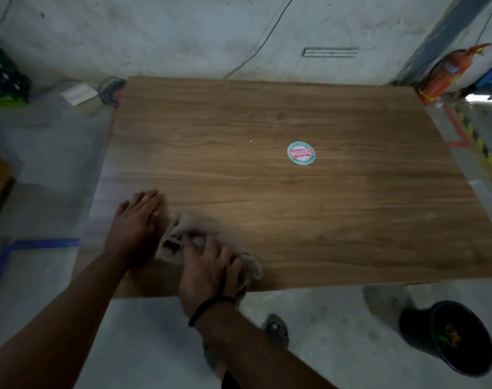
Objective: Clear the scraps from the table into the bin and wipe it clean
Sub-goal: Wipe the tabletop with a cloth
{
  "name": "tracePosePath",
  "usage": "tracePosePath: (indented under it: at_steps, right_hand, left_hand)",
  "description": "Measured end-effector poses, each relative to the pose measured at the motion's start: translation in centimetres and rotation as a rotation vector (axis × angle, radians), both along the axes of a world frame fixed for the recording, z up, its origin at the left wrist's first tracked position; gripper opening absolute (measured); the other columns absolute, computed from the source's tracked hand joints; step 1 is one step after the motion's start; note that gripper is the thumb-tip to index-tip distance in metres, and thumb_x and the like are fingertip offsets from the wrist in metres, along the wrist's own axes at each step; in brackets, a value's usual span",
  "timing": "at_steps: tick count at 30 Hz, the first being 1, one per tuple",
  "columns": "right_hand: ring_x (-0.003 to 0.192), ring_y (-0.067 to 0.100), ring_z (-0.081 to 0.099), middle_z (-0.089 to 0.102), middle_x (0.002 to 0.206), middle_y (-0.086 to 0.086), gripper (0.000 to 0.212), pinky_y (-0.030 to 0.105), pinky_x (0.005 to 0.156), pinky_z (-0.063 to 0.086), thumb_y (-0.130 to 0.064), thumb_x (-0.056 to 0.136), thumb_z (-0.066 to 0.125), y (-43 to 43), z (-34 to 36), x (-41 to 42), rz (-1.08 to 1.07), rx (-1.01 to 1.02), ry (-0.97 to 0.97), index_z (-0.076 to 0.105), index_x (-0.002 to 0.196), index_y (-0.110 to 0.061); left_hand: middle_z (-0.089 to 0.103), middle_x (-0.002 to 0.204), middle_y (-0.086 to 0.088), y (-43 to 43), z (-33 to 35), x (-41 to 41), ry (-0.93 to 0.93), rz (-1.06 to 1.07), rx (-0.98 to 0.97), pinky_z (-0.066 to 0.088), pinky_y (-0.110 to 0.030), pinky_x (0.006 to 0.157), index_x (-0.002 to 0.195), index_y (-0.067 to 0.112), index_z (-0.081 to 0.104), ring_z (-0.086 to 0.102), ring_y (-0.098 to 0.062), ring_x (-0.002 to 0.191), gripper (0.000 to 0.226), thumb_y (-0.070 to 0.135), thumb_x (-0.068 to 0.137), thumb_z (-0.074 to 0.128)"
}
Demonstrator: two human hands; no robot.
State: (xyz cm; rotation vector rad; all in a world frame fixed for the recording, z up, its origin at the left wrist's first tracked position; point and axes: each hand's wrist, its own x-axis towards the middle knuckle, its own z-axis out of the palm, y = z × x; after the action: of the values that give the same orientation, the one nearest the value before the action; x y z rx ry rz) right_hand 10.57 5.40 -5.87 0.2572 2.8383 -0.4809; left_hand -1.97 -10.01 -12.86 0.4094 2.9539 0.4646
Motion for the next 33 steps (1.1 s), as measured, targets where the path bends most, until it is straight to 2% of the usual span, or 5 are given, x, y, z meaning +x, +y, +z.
tracePosePath:
  at_steps: [9,12,17,25,33]
  right_hand:
    - [0.123,0.038,0.040,0.045,0.134,0.016,0.050,0.058,0.103,0.025,-0.026,0.067,0.054,17.8,-1.4,-6.7,-0.372,0.291,0.053,0.055,0.117,-0.024]
    - [0.138,0.037,0.028,0.039,0.146,0.014,0.040,0.069,0.108,0.006,-0.023,0.084,0.048,15.2,-5.2,-7.4,-0.335,0.250,0.004,0.055,0.123,-0.021]
    - [0.118,0.041,0.055,0.063,0.121,0.015,0.037,0.072,0.099,0.028,-0.024,0.083,0.033,1.8,-5.0,-5.9,-0.122,0.167,-0.016,0.068,0.097,-0.022]
    - [0.130,0.032,0.039,0.041,0.143,0.008,0.056,0.051,0.104,0.032,-0.025,0.092,0.009,2.6,1.9,-11.2,-0.168,-0.046,0.124,0.038,0.140,-0.026]
    - [0.140,0.034,0.016,0.018,0.154,0.003,0.048,0.062,0.112,0.012,-0.021,0.091,0.040,20.1,-4.1,-15.8,-0.434,0.191,-0.030,0.034,0.137,-0.035]
  left_hand:
    - [0.044,0.146,-0.007,-0.1,1.2,-1.6,0.076,0.025,0.014,0.023,-0.046,0.108,0.133,0.017,0.052,0.035,-0.031,0.136,0.052,0.037,0.093,0.027]
    - [0.033,0.153,-0.005,0.0,0.8,-2.9,0.015,0.018,0.015,0.013,-0.046,0.114,0.140,0.018,0.044,0.022,-0.027,0.144,0.055,0.039,0.092,0.026]
    - [0.036,0.152,-0.004,-0.2,-0.2,-3.8,0.004,0.030,0.040,0.017,-0.045,0.112,0.139,0.018,0.046,0.024,-0.025,0.143,0.049,0.031,0.094,0.033]
    - [0.047,0.144,-0.008,-1.1,1.6,-4.4,0.020,-0.024,0.060,0.030,-0.049,0.103,0.130,0.014,0.057,0.040,-0.033,0.133,0.052,0.031,0.083,0.042]
    - [0.043,0.147,-0.008,0.2,0.7,-6.1,0.029,0.016,-0.007,0.025,-0.047,0.109,0.134,0.016,0.052,0.033,-0.030,0.139,0.054,0.040,0.090,0.031]
